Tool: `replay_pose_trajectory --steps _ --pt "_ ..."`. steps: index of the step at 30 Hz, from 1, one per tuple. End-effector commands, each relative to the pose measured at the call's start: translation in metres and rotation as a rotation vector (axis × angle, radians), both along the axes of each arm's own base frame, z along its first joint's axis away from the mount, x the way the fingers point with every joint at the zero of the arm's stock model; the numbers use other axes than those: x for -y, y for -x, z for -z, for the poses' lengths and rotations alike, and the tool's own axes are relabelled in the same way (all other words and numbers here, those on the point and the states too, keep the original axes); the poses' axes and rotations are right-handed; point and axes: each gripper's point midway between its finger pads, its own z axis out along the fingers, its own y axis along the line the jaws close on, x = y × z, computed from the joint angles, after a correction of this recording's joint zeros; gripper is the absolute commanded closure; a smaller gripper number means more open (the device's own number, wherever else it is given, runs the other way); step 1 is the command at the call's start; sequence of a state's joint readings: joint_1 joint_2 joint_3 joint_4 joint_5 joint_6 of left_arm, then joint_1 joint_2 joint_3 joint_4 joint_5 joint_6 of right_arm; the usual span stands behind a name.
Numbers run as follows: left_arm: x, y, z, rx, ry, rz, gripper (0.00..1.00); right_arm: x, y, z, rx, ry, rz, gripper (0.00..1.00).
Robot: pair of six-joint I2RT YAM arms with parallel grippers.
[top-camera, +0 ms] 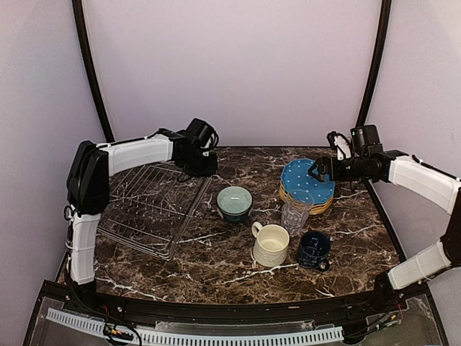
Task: Load the mixed dishes into the dish rack
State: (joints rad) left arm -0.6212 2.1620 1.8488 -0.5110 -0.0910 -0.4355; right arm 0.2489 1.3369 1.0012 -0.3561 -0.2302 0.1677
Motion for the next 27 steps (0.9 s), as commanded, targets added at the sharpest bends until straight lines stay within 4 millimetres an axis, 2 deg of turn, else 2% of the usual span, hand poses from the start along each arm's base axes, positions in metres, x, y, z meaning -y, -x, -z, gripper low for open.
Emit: replay_pose_trajectory --steps 1,3,4,7,11,12,15,16,17,18,19,20,21,23,27 --pt "-0.002 0.006 -0.048 0.076 0.115 -0.051 0.87 -0.015 0.012 -0.005 -0.016 0.000 -0.084 0.01" --pt "0.000 0.009 -0.052 0.086 0.127 -0.030 0.70 -0.021 0.021 -0.005 -0.032 0.012 -0.106 0.01" --pt "0.000 0.010 -0.056 0.096 0.136 -0.023 0.66 -0.023 0.026 -0.005 -0.039 0.020 -0.114 0.01" --pt "0.003 0.011 -0.066 0.126 0.144 0.018 0.46 -0.028 0.043 -0.005 -0.059 0.049 -0.128 0.01" --pt "-0.001 0.014 -0.094 0.195 0.135 0.050 0.26 -0.043 0.073 -0.014 -0.046 0.088 -0.154 0.02" --pt "-0.004 0.016 -0.096 0.206 0.118 0.062 0.22 -0.046 0.081 -0.018 -0.033 0.096 -0.158 0.02" --pt "-0.014 0.025 -0.114 0.249 0.100 0.080 0.18 -0.061 0.105 -0.025 -0.016 0.114 -0.218 0.06" --pt "-0.018 0.028 -0.111 0.251 0.077 0.087 0.17 -0.066 0.113 -0.026 -0.013 0.124 -0.244 0.09" --pt "-0.021 0.032 -0.118 0.266 0.074 0.090 0.17 -0.072 0.122 -0.026 -0.009 0.132 -0.280 0.12" --pt "-0.026 0.035 -0.113 0.261 0.051 0.094 0.17 -0.078 0.131 -0.025 -0.008 0.143 -0.318 0.15" --pt "-0.029 0.039 -0.119 0.275 0.052 0.094 0.17 -0.087 0.143 -0.022 -0.005 0.154 -0.374 0.17" --pt "-0.033 0.042 -0.112 0.266 0.032 0.099 0.17 -0.094 0.153 -0.020 -0.006 0.163 -0.421 0.19" --pt "-0.036 0.045 -0.116 0.274 0.032 0.101 0.17 -0.101 0.161 -0.015 -0.011 0.173 -0.467 0.21" --pt "-0.041 0.051 -0.112 0.269 0.013 0.107 0.17 -0.115 0.174 -0.004 -0.047 0.188 -0.554 0.24" --pt "-0.047 0.062 -0.107 0.248 -0.012 0.126 0.17 -0.140 0.189 0.023 -0.136 0.263 -0.692 0.31"
